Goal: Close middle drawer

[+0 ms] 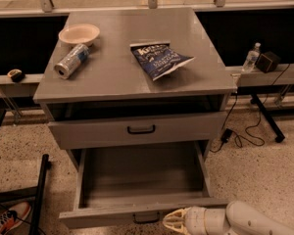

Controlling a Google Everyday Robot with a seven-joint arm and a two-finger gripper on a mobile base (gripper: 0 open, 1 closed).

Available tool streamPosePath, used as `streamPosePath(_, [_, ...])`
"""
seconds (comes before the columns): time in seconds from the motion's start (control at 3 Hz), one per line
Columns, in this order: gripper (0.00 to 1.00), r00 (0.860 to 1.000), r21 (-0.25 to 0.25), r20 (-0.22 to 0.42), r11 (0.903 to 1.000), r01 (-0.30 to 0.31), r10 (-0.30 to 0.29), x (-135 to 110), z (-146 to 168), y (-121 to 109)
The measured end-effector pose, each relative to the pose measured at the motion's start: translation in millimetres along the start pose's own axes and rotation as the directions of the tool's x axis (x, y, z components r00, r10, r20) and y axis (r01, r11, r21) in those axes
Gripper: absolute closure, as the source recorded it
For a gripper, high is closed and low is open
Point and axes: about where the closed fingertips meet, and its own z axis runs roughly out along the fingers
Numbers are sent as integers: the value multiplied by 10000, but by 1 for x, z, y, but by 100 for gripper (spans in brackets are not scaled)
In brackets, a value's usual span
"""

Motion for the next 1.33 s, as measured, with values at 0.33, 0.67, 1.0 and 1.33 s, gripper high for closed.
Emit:
streamPosePath(0.33, [100,9980,1521,-149,9867,-580,610,18,15,-16])
streamPosePath(0.67, [100,9931,3129,-126,9438,-1065,1163,31,17,-27])
streamPosePath(1.0, [100,9915,3461,-336,9322,-1062,1255,38,14,-35])
streamPosePath(1.33, [100,9919,3398,-298,9345,-1060,1233,37,15,-34])
